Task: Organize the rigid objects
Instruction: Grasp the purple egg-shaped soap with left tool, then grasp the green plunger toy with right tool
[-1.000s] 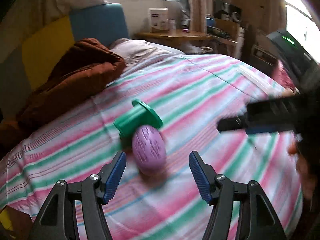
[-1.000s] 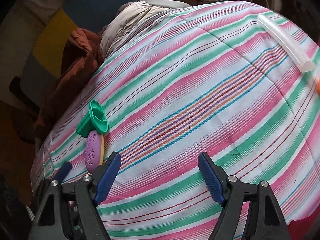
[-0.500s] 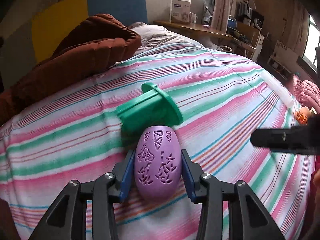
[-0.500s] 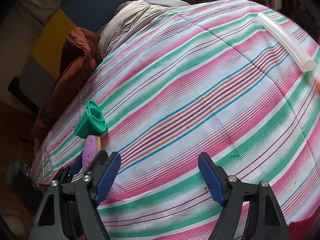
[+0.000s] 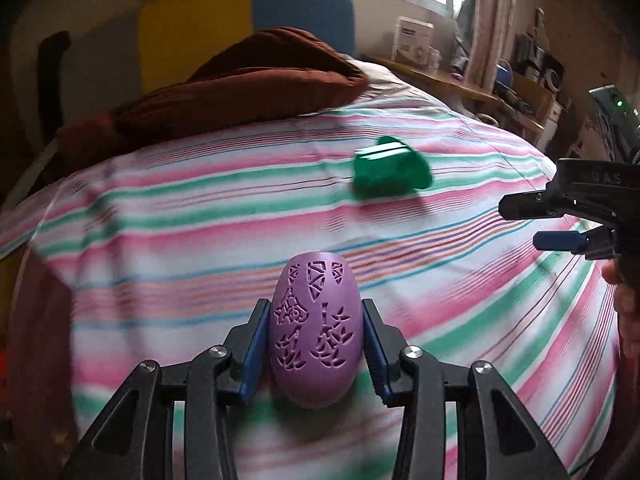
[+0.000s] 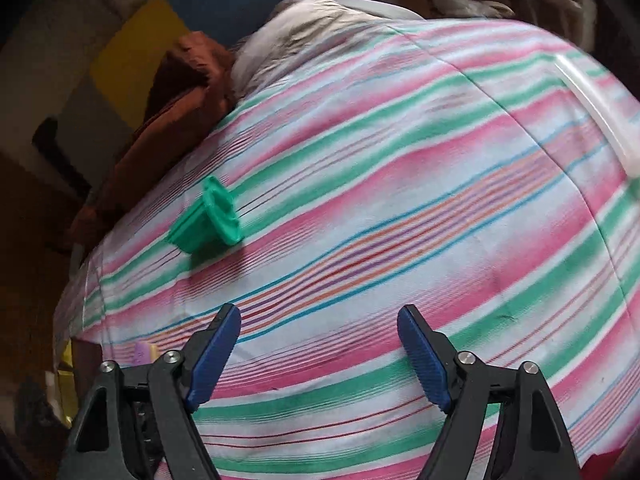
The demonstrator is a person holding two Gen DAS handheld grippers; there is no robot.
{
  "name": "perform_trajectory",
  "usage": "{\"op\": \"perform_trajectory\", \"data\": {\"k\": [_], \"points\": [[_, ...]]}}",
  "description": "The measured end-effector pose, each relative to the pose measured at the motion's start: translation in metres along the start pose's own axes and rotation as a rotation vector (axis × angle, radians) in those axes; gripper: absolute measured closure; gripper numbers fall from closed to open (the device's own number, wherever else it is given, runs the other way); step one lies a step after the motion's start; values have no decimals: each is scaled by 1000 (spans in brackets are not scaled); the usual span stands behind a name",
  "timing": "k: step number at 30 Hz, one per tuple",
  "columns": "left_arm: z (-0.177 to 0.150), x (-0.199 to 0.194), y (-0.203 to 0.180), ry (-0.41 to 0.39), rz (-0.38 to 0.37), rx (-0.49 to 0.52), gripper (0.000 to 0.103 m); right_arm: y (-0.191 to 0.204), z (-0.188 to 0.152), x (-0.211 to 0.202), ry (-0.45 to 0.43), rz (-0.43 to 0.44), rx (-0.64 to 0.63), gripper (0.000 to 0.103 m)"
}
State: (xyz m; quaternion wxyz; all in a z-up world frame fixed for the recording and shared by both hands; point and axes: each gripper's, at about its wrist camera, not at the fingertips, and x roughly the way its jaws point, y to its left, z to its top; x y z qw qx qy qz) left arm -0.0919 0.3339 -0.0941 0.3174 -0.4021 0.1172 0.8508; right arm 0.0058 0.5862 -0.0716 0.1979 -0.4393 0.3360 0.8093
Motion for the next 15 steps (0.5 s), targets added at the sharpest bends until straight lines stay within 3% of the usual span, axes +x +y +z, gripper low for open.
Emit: {"op": "perform_trajectory", "data": {"k": [4,9,11,15], "points": [[-15,-15,20,-16,9,-63,59,11,-4,2,-10,-5,-61,19],[-27,-24,24,-38,18,-61,59,32,-10,6,-38,-15,-151,17],[-29,-25,25,-39,20,-60,59,44,-15,2,-79,-14,-207,6],[-30,-24,24,-48,19,-57,59,68,-21,0,-192,-98,-340,3]]}}
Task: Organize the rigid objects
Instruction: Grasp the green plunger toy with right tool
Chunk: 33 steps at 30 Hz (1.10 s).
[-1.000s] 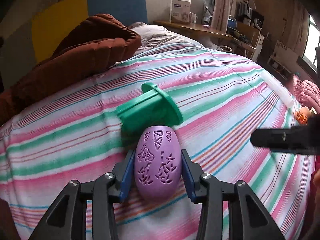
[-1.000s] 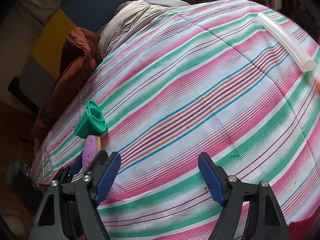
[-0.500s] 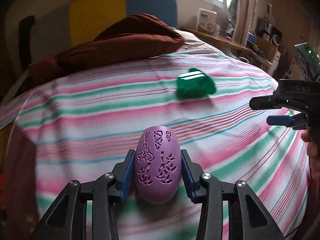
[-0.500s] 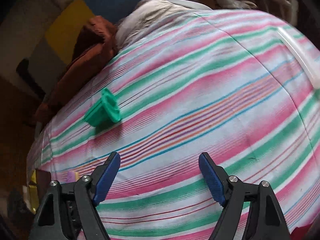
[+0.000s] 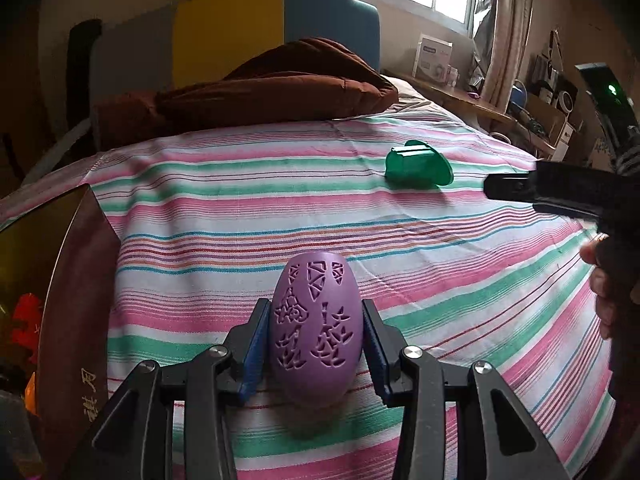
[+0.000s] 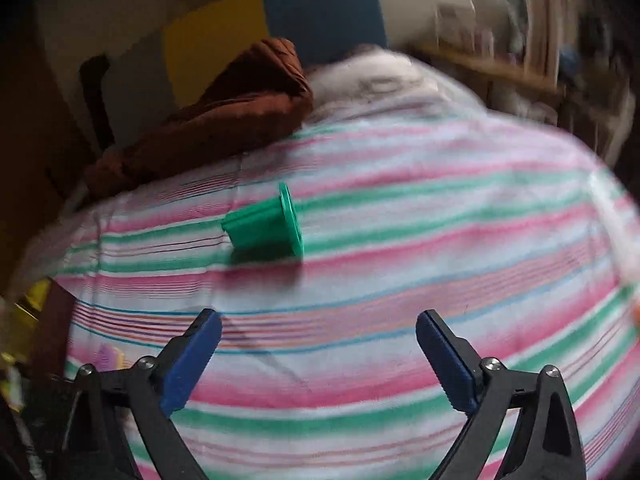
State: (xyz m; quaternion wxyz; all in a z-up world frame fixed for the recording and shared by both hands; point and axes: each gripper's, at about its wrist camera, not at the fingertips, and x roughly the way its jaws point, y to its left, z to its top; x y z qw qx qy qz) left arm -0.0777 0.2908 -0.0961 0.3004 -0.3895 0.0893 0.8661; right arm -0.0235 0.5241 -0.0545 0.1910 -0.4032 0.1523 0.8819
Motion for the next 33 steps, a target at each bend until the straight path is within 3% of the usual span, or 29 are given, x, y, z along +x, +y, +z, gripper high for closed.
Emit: {"op": "perform_trajectory", "data": {"k": [8,14,15,16,17,18,25,33], "points": [[-2,0,5,-18,-27,-20,59,36,35,40,-29,-44,-112,3],[-4,0,3,-29,-26,-19,59,48,40,69,-46,-81,-150,3],[-5,0,3,-31,-25,-18,59,46,40,72,-52,-65,-135,5],[-5,0,3,-32,-26,-18,59,43,39,75,-58,-39,-118,15],[-5,0,3,-34,-26,-18,59,40,38,79,-43,-10,-105,32],[-5,0,3,-35,-26,-18,59,39,38,83,-27,8,-96,42],[-7,0,3,-41,-32,-22,59,29,32,76,-53,31,-27,44],[-6,0,3,-40,-38,-28,59,28,11,48,26,31,-11,44]]}}
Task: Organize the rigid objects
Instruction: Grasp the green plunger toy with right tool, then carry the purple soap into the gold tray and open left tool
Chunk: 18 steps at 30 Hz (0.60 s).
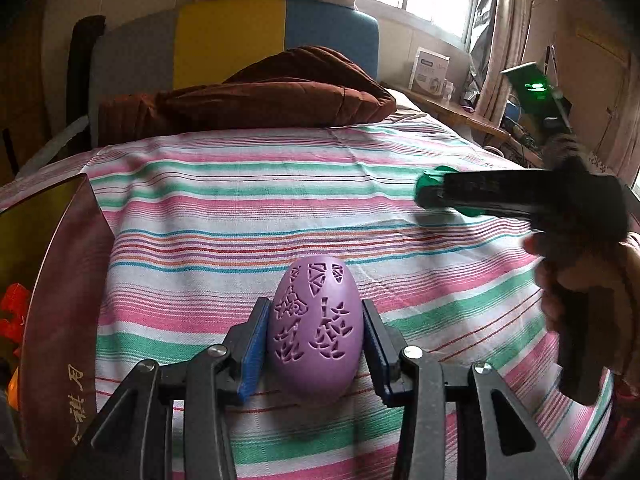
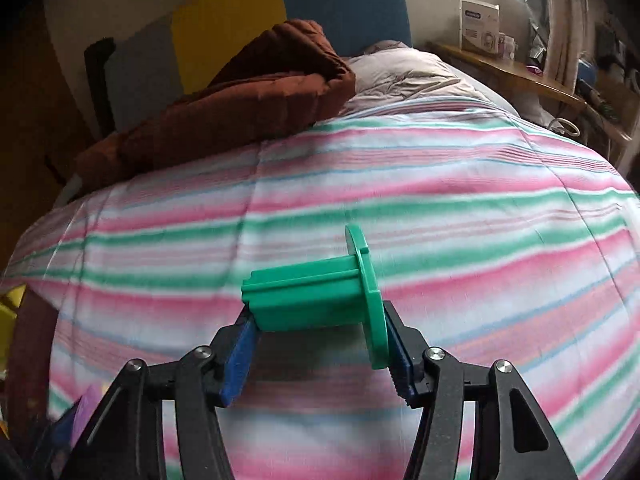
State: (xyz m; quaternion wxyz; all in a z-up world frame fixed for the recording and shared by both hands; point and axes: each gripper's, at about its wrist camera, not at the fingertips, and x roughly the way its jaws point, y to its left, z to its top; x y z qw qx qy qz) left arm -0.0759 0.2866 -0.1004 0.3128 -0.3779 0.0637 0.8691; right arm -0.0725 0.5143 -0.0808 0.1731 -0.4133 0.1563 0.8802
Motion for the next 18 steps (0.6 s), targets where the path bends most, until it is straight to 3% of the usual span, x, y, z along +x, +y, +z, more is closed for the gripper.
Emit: {"op": "perform_trajectory", "data": {"k": [8,10,15,18], "points": [[2,1,2,11,-7,-7,59,15,-34,-60,-8,103,-50,44],[3,1,1,18,-3,-4,59,20,-44,-65,-32,112,-68,44],[6,-4,-1,56,-2,-1,59,24,-46,-56,0,140,-58,44],[2,-17,4,53,-13,-44,59,26,-44,-59,-9,158,-58,44]]}}
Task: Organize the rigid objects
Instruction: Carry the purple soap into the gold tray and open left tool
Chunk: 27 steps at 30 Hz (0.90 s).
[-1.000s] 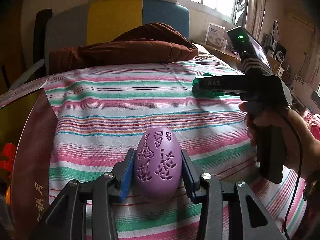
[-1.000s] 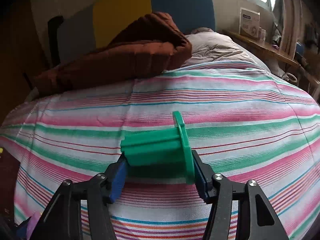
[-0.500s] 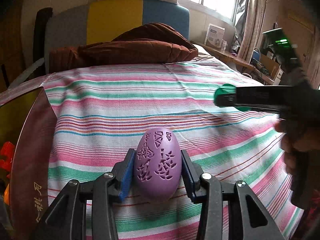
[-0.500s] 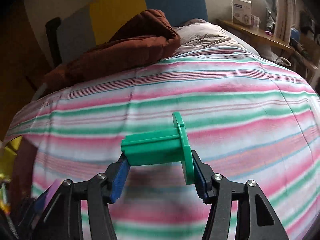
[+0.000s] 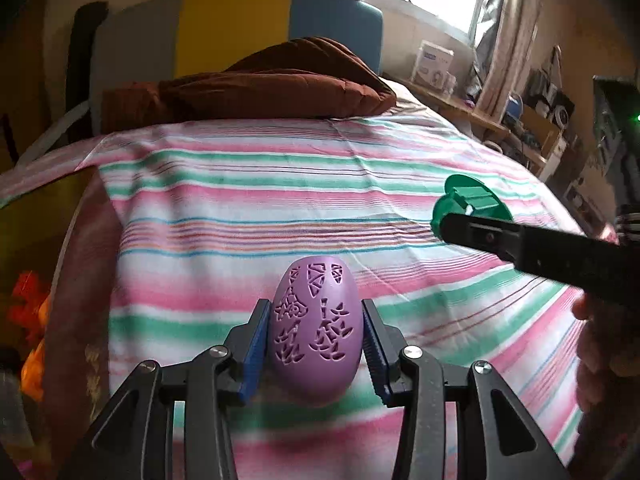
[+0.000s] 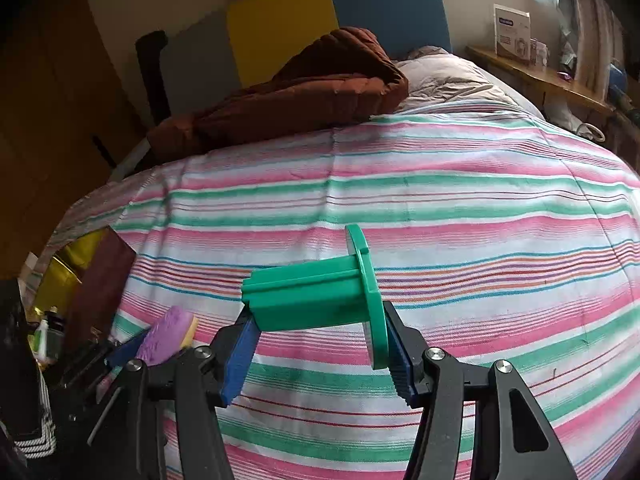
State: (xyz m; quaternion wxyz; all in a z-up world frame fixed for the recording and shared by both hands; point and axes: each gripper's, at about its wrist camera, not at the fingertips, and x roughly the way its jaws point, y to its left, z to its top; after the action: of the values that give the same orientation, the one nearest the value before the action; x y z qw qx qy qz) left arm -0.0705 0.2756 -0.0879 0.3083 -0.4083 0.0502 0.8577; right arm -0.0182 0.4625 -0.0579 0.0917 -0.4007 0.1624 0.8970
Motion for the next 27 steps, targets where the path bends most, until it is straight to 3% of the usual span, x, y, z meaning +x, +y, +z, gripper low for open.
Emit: {"op": "perform_trajectory", "data": {"k": [4,13,19,27], "points": [[-6,-22,2,-25,0,-38,59,4,1,-4,-11,18,-4,44],[-4,-82,7,-129,-37,-9,59,12,-3,-5,-7,28,-34,44],[-11,-106,54,-119,-6,-99,59,18,-8,-1,14,52,-44,44],[3,-130,157,-137,105,-283,59,32,-14,0,7,75,-99,44]]}}
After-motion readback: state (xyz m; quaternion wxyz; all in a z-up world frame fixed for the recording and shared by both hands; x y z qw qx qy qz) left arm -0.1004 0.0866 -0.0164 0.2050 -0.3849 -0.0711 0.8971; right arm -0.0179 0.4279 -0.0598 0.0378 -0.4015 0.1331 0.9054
